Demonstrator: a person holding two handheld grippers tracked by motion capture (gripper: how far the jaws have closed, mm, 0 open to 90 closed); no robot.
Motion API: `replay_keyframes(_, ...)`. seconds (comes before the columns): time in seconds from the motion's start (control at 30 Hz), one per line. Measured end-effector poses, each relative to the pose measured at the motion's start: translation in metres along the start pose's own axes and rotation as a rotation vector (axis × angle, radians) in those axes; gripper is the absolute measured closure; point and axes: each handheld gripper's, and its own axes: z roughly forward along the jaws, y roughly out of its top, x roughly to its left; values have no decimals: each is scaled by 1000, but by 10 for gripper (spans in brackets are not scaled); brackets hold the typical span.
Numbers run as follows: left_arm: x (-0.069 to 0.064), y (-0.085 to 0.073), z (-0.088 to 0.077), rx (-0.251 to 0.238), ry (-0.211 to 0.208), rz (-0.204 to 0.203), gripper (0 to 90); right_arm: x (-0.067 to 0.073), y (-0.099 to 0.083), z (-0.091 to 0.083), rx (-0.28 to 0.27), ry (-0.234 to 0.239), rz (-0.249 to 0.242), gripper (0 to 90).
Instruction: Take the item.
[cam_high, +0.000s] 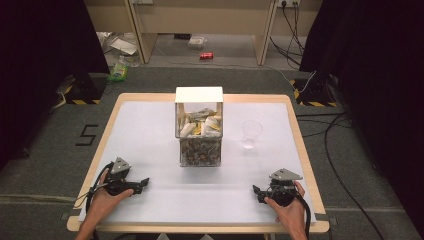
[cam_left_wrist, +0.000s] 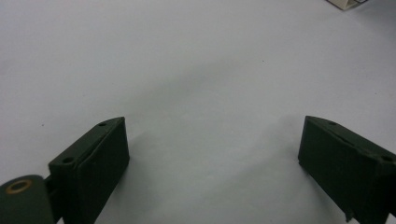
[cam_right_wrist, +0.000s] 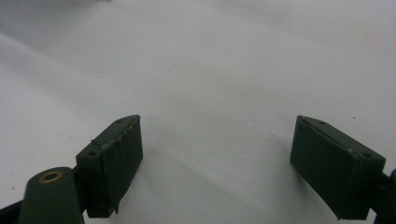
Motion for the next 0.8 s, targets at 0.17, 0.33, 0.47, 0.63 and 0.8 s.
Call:
replay_keyframes(0.17,0,0,0,0,0,0,77,1,3,-5,-41,-12,-7,178)
replay_keyframes(0.33,0,0,0,0,0,0,77,4,8,-11,-86,-16,-20,195)
replay_keyframes(0.47,0,0,0,0,0,0,77,7,11,-15,-112,-16,-36,211)
replay_keyframes(0.63,0,0,0,0,0,0,77,12,18,-20,-137,-3,-50,227)
replay_keyframes(0.8,0,0,0,0,0,0,77,18,29,-27,-174,11,-70,247)
